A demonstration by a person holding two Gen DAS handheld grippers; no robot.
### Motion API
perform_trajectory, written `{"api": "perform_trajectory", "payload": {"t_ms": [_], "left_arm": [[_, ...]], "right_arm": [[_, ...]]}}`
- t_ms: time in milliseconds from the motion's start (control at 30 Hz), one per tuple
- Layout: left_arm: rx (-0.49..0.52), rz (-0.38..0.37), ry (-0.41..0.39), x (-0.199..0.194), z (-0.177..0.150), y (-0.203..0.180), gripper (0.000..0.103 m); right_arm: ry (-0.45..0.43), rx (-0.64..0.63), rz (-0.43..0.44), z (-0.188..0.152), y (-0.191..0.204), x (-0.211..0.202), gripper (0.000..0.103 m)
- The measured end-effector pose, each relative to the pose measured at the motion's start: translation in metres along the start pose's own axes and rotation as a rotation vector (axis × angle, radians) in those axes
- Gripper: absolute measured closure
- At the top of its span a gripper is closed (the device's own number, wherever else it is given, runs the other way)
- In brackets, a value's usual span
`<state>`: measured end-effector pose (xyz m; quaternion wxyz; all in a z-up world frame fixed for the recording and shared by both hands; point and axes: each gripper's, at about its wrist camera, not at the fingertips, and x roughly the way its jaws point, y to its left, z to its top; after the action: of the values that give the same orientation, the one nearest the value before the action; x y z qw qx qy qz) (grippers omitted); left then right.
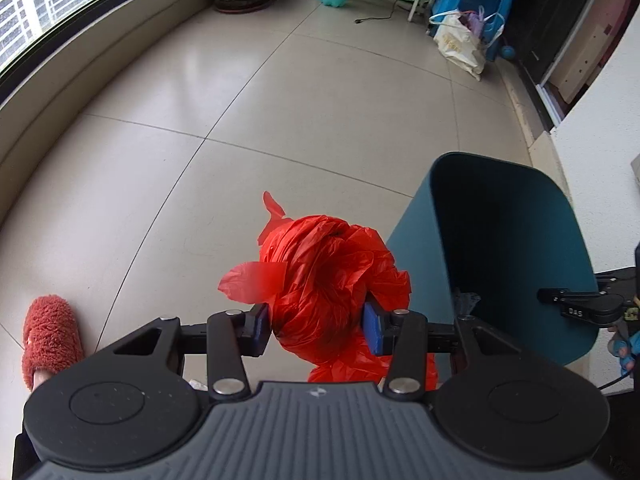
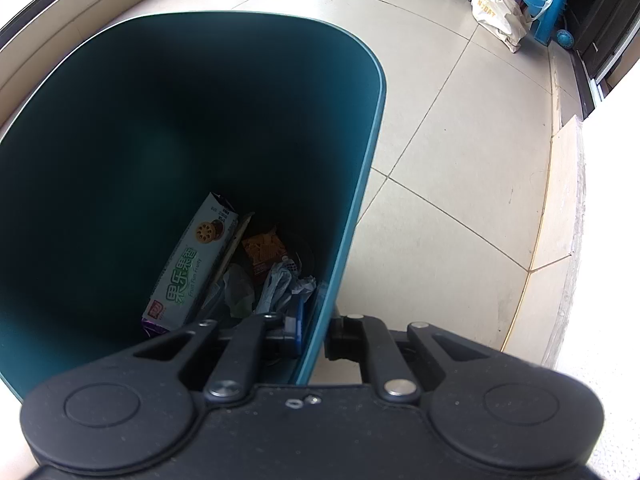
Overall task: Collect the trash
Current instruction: 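Carry the red bag over the bin and open the left tool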
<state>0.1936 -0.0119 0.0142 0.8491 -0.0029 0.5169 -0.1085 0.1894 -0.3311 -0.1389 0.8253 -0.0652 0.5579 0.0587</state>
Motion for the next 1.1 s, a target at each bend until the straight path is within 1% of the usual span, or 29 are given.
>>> {"api": "perform_trajectory", "payload": {"t_ms": [133, 200, 267, 333, 433, 500, 633, 733, 833, 933, 1100], "left_arm": [[0.056, -0.044, -0.066, -0.029, 0.008, -0.027, 0.059], [0.091, -0.066, -0.086, -0.040, 0.017, -0.044, 0.059], [0.138, -0.085, -0.101, -0.043, 0.022, -0.060, 0.059], [0.186, -0.085, -0.113, -0.040, 0.029, -0.080, 0.059], [0.226, -0.100, -0.115, -0.023, 0.037, -0.108, 0.059], [0.248, -0.102, -0.105, -0.005, 0.039, -0.124, 0.059], [0.281, -0.079, -0.050, 0.037, 0.042, -0.151, 0.059], [0.304, -0.080, -0.017, 0.065, 0.042, -0.168, 0.059], [0.322, -0.079, 0.024, 0.093, 0.042, -0.178, 0.058], [0.326, -0.060, 0.066, 0.120, 0.041, -0.183, 0.058], [0.336, -0.026, 0.139, 0.154, 0.032, -0.185, 0.058]], "right_arm": [[0.000, 0.003, 0.001, 0.000, 0.000, 0.000, 0.094], [0.000, 0.001, 0.001, 0.000, 0.001, 0.000, 0.094], [0.000, 0.005, 0.002, 0.000, 0.001, 0.000, 0.094], [0.000, 0.002, 0.001, 0.000, 0.001, 0.000, 0.094], [0.000, 0.004, 0.003, 0.001, 0.001, -0.001, 0.094], [-0.002, 0.004, 0.005, 0.000, 0.000, 0.000, 0.094], [-0.005, 0.013, 0.013, 0.000, -0.004, -0.001, 0.094], [-0.007, 0.012, 0.015, 0.000, -0.005, -0.002, 0.094], [-0.011, 0.013, 0.019, -0.001, -0.006, -0.003, 0.094], [-0.013, 0.018, 0.027, -0.001, -0.008, -0.004, 0.094], [-0.020, 0.019, 0.037, -0.003, -0.011, -0.005, 0.093]]}}
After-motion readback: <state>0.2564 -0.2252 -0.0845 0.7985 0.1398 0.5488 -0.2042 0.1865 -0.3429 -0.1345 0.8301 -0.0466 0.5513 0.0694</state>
